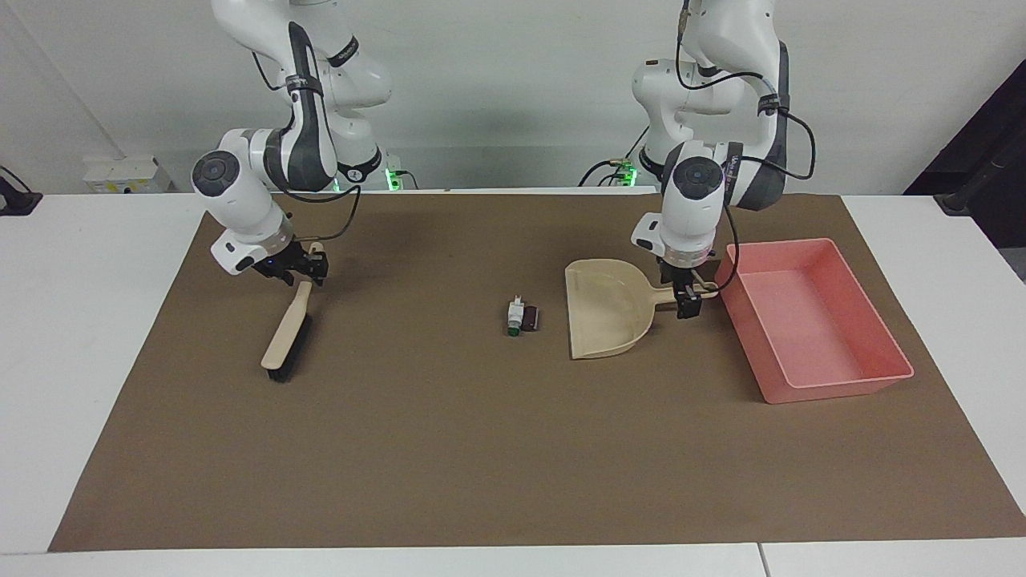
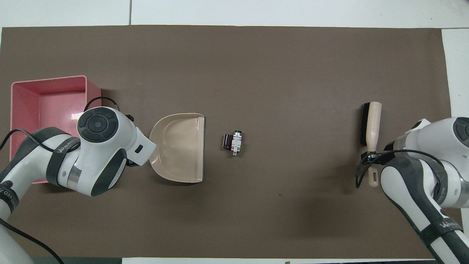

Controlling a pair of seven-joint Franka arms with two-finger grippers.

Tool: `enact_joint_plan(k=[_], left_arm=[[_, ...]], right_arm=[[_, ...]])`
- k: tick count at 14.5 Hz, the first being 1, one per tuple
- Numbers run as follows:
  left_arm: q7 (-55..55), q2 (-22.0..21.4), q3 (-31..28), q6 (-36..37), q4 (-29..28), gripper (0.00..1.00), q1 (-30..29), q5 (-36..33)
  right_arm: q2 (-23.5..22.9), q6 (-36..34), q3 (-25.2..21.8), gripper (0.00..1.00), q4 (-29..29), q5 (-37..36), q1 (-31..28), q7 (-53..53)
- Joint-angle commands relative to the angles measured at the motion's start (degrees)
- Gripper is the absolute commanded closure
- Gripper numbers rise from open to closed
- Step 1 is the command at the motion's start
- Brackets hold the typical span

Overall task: Clean e-waste and dump in bin
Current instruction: 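Grasp the dustpan handle with the left gripper while the right gripper grasps the brush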

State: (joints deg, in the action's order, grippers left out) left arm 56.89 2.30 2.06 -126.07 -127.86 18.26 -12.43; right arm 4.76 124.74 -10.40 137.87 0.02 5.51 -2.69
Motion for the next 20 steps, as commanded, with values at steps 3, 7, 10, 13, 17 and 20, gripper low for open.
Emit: enact_joint_plan(k=[3, 7, 10, 13, 17, 20], left_arm=[[-1.3, -0.5, -0.8, -0.7, -1.0, 0.13, 0.9, -1.9], [-1.6, -0.6, -0.8, 0.8, -0.9, 0.35, 1.1, -2.0], [-1.6, -0.7, -0.8, 1.4, -0.8, 0.51, 1.3, -2.6], [-1.5, -0.4, -0.8, 1.6, 0.2, 0.95, 1.2, -3.1], [-1.4, -0.1, -0.8, 4.7, 3.7, 1.0, 1.3, -3.2], [-1.5, 1.3, -0.7, 13.4, 11.0, 1.0, 1.3, -6.9]], right_arm=[[1.5, 0.6, 0.3, 0.42, 1.3, 0.8, -0.2, -0.3], [1.4, 0.7, 0.3, 0.43, 1.2, 0.8, -0.2, -0.3], [1.4, 0.7, 0.3, 0.46, 1.1, 0.8, -0.2, -0.3], [1.4, 0.7, 0.3, 0.49, 1.1, 0.8, -0.2, -0.3], [1.4, 0.6, 0.3, 0.55, 1.2, 0.8, -0.2, -0.3], [1.4, 0.5, 0.3, 0.63, 1.2, 0.8, -0.2, -0.3]])
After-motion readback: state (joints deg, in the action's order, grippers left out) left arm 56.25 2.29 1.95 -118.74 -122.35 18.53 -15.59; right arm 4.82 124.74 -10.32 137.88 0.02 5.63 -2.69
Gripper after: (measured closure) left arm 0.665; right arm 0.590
